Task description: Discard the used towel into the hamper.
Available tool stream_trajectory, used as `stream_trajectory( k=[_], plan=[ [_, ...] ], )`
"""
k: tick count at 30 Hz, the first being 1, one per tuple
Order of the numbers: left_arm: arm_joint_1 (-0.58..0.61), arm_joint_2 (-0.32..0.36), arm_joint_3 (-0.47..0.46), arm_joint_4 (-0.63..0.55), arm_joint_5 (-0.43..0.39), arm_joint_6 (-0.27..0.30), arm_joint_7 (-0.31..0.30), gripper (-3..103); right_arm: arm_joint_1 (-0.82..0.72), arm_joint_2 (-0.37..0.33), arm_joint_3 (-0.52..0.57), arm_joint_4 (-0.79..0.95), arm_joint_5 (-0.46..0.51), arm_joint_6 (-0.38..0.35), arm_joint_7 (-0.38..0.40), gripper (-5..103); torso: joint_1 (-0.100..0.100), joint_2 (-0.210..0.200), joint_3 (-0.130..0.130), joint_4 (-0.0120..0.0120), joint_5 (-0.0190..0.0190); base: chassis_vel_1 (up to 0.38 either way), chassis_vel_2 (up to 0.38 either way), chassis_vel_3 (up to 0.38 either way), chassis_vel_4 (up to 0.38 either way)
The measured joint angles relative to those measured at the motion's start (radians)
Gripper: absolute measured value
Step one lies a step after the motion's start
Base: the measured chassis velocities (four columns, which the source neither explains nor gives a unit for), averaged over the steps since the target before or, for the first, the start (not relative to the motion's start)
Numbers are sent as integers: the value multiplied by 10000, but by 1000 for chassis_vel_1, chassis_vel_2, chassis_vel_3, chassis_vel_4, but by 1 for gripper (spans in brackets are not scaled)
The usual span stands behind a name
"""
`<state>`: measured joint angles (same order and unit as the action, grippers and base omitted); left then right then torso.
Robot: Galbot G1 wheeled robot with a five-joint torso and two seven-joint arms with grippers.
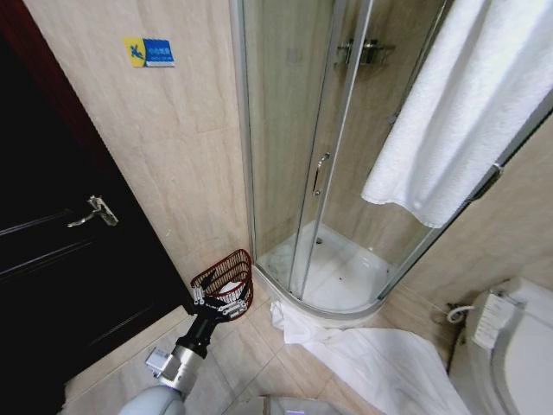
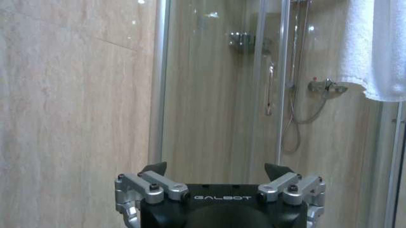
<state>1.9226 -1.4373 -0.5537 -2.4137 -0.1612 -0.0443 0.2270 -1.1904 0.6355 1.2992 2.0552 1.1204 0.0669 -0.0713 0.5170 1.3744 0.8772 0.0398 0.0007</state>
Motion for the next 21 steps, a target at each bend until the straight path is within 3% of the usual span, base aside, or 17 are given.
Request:
stream_trajectory(
  k=[10, 17, 20, 21],
  plan=[
    [0, 0, 1, 0, 0, 0, 0, 100, 1100, -1075, -728, -390, 1615, -1069, 131, 100, -2, 0, -1, -1, -8, 0, 0, 0, 0],
    [0, -1, 2, 0, 0, 0, 0, 100, 1799, -1469, -1427, -751, 1300, -1408, 57, 100, -4, 1, -2, -5, -9, 0, 0, 0, 0],
    [0, 0, 3, 0, 0, 0, 4, 100, 3191, -1174, -2919, -897, 962, -1724, 10, 100, -3, 0, -1, -2, -7, 0, 0, 0, 0],
    [0, 0, 3, 0, 0, 0, 4, 100, 3191, -1174, -2919, -897, 962, -1724, 10, 100, -3, 0, -1, -2, -7, 0, 0, 0, 0]
  ],
)
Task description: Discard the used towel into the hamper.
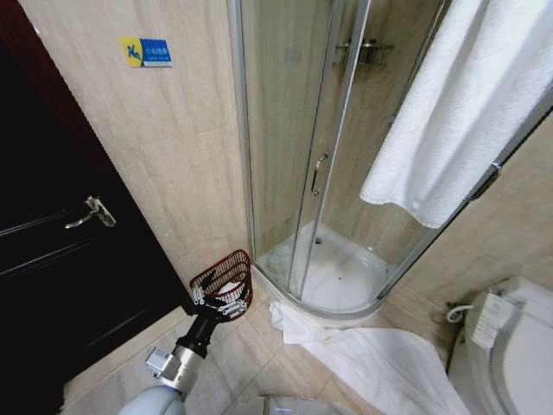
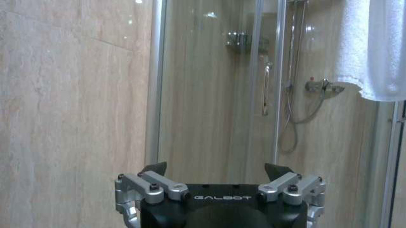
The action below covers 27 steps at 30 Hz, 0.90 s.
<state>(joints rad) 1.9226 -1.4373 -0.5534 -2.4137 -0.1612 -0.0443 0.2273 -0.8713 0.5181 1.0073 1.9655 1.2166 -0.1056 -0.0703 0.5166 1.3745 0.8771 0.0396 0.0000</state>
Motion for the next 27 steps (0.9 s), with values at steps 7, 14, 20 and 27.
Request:
stream_trajectory(
  k=[7, 14, 20, 27],
  plan=[
    [0, -1, -1, 0, 0, 0, -3, 100, 2663, 960, -3014, -340, -601, -229, 117, 100, 1, -1, 1, 6, 0, 0, 0, 0, 0],
    [0, -1, -2, 0, 0, 0, -4, 100, 4636, 1269, -4375, -1102, -1833, -345, 198, 100, 2, -1, 1, 2, 0, 0, 0, 0, 0],
    [0, -1, -1, 0, 0, 0, -3, 100, 6113, 1182, -5038, -1595, -2665, -542, 534, 100, 1, 0, 0, 0, -2, 0, 0, 0, 0],
    [0, -2, -1, 0, 0, 0, -3, 100, 8266, 1160, -6554, -2884, -3756, -789, 631, 100, 2, 0, 0, 3, -1, 0, 0, 0, 0]
  ],
)
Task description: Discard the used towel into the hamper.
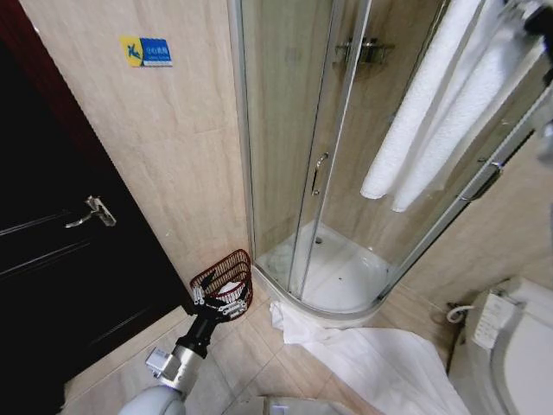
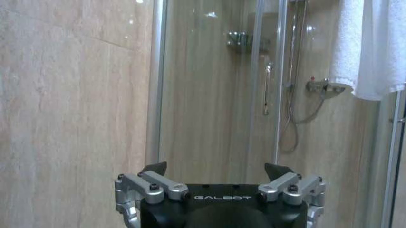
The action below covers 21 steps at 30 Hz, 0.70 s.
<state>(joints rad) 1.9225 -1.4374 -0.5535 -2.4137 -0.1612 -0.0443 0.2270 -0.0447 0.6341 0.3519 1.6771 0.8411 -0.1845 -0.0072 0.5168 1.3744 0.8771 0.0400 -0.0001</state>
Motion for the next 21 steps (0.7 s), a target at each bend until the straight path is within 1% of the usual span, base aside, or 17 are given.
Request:
stream_trajectory(
  k=[5, 6, 8, 9, 13, 14, 16, 18, 21],
  plan=[
    [0, 1, 0, 0, 0, 0, 0, 100, 603, 103, -470, -482, -219, -235, -29, 100, 0, 0, 0, -1, 0, 0, 0, 0, 0],
    [0, 1, 0, 0, 0, 0, 0, 100, 742, 163, -605, -626, -252, -263, -105, 103, 0, 0, 0, -3, 0, 0, 0, 0, 0],
    [0, 1, 0, 0, 0, 0, 0, 100, 802, 240, -688, -701, -246, -258, -260, 95, 0, 0, 0, -1, 3, 0, 0, 0, 0],
    [0, 1, 0, 0, 0, 0, 0, 100, 802, 240, -688, -701, -246, -258, -260, 95, 0, 0, 0, -1, 3, 0, 0, 0, 0],
    [0, 1, 0, 0, 0, 0, 0, 100, 906, 294, -763, -686, -147, -249, -310, 74, 0, 0, 0, -2, 1, 0, 0, 0, 0],
    [0, 1, 0, 0, 0, 0, 0, 100, 906, 294, -763, -686, -147, -249, -310, 74, 0, 0, 0, -2, 1, 0, 0, 0, 0],
    [0, 1, 0, 0, 0, 0, 0, 100, 1014, 292, -799, -696, -123, -243, -327, 63, 0, 0, 0, -2, 1, 0, 0, 0, 0],
    [0, 1, 0, 0, 0, 0, 0, 100, 1069, 292, -823, -706, -114, -241, -338, 63, 0, 0, 0, -3, 1, 0, 0, 0, 0],
    [0, 1, 0, 0, 0, 0, 0, 100, 1140, 292, -863, -714, -83, -234, -366, 47, 0, 0, 0, -2, 0, 0, 0, 0, 0]
  ],
)
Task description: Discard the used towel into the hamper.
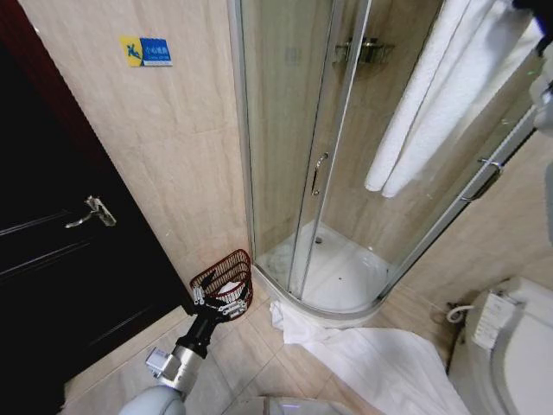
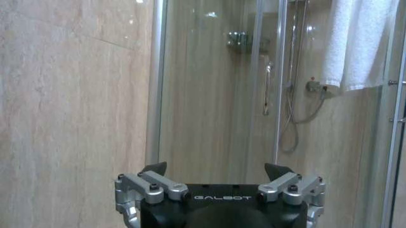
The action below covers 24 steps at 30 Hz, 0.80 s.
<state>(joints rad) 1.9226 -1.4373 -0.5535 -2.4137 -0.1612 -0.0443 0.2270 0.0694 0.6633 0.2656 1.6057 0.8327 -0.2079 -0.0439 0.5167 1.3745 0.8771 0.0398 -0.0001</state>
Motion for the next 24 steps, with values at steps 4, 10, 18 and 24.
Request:
stream_trajectory(
  k=[4, 10, 18, 24],
  plan=[
    [0, 0, 0, 0, 0, 0, 0, 100, 4, 0, -7, -10, 12, 48, -83, 35, 0, 0, 0, 0, 0, 0, 0, 0, 0],
    [0, 0, 0, 0, 0, 0, 0, 100, 7, -33, 10, -21, 53, 87, -157, 14, 0, 1, 0, 0, 0, 0, 0, 0, 0],
    [0, 0, 0, 0, 0, 0, 0, 100, -68, -167, 143, 29, 117, 96, -168, 8, 0, 1, 0, 0, 0, 0, 0, 0, 0],
    [0, 0, 0, 0, 0, 0, 0, 100, -474, -295, 520, 219, 238, 153, -175, 8, 0, 1, 0, 0, 0, 0, 0, 0, 0]
  ],
)
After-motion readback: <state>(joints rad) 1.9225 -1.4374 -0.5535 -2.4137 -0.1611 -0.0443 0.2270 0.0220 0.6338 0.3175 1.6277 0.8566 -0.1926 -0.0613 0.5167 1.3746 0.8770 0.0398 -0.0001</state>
